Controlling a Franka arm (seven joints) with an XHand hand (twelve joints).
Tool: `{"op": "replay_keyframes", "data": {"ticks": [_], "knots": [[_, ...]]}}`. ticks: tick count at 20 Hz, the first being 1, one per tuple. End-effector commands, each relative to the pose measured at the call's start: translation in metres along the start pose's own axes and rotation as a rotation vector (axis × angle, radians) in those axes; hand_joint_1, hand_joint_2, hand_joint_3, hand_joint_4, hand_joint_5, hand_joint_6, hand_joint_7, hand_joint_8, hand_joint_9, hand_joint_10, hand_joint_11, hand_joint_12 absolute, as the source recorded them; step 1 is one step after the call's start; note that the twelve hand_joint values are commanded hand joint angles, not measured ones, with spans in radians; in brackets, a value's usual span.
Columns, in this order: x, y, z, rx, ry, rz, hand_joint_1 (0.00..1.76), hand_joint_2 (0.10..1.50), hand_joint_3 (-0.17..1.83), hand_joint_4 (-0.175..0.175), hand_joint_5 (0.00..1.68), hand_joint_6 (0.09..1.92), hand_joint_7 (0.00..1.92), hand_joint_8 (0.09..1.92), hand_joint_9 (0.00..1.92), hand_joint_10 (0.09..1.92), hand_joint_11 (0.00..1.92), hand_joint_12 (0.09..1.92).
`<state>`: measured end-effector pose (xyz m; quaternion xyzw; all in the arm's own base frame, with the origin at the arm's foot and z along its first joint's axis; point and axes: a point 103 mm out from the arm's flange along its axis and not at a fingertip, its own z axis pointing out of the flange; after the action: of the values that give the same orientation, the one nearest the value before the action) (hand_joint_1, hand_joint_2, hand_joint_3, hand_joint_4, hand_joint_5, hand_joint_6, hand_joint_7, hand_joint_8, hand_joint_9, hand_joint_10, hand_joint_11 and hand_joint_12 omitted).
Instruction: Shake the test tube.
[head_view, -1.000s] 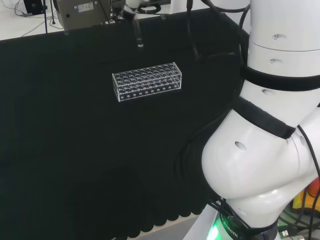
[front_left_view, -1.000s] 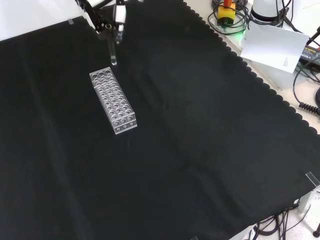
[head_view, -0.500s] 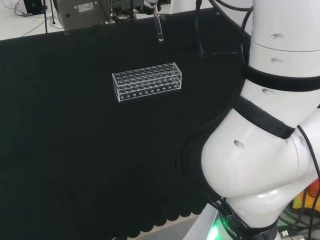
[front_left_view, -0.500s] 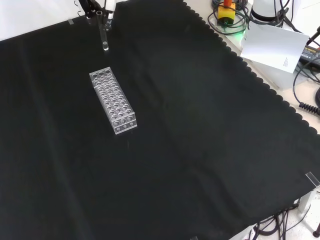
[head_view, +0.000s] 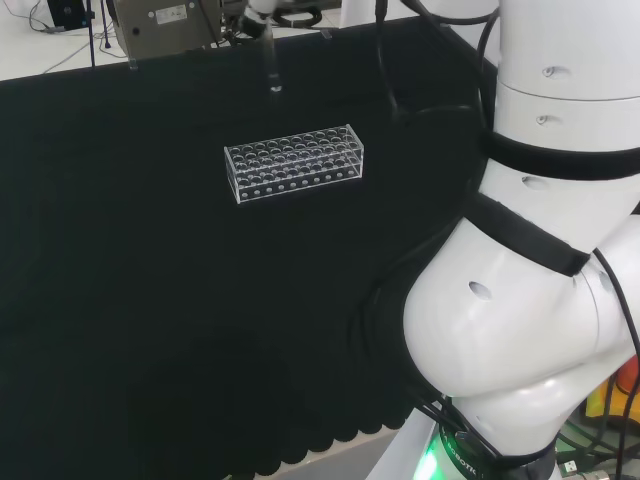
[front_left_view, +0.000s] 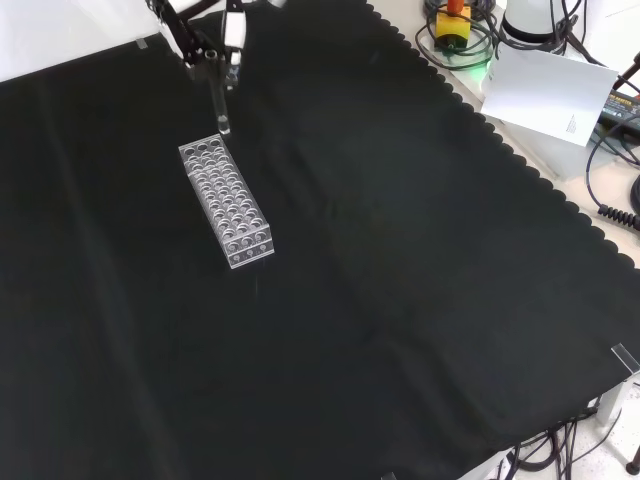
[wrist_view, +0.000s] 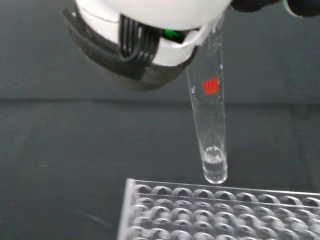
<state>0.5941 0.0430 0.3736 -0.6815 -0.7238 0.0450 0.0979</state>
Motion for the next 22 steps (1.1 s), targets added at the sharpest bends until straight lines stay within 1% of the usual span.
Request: {"op": "replay_keyframes", "data": {"ticks": [1,3,5,8,10,13,14,17,20,22], "knots": [[0.092,0.014,-0.001,-0.014,0.053,-0.185,1.24,0.61,0.62,-0.175,1.57,0.09,1.90,0.17,1.82,0.16,1.46,0.71],[0.108,0.015,-0.002,-0.020,0.071,-0.230,1.24,0.61,0.62,-0.175,1.57,0.09,1.90,0.17,1.82,0.16,1.46,0.71],[0.113,0.016,-0.002,-0.021,0.081,-0.252,1.24,0.61,0.62,-0.175,1.57,0.09,1.90,0.17,1.82,0.16,1.46,0.71],[0.112,0.016,-0.003,-0.020,0.075,-0.254,1.24,0.61,0.62,-0.175,1.57,0.09,1.90,0.17,1.82,0.16,1.46,0.71],[0.108,0.017,-0.003,-0.016,0.064,-0.237,1.24,0.61,0.62,-0.175,1.57,0.09,1.90,0.17,1.82,0.16,1.46,0.71],[0.091,0.017,-0.002,-0.009,0.036,-0.203,1.24,0.61,0.62,-0.175,1.57,0.09,1.90,0.16,1.82,0.16,1.46,0.71],[0.085,0.016,-0.002,-0.007,0.028,-0.183,1.24,0.61,0.62,-0.175,1.57,0.09,1.90,0.16,1.82,0.16,1.46,0.71],[0.059,0.015,-0.003,-0.007,-0.007,-0.112,1.24,0.61,0.62,-0.175,1.57,0.09,1.90,0.16,1.82,0.16,1.46,0.71],[0.028,0.012,-0.007,-0.006,-0.043,-0.033,1.24,0.61,0.62,-0.175,1.57,0.09,1.90,0.16,1.82,0.16,1.46,0.71],[0.006,0.010,-0.008,-0.010,-0.051,0.010,1.24,0.61,0.62,-0.175,1.57,0.09,1.90,0.16,1.82,0.16,1.46,0.71]]}}
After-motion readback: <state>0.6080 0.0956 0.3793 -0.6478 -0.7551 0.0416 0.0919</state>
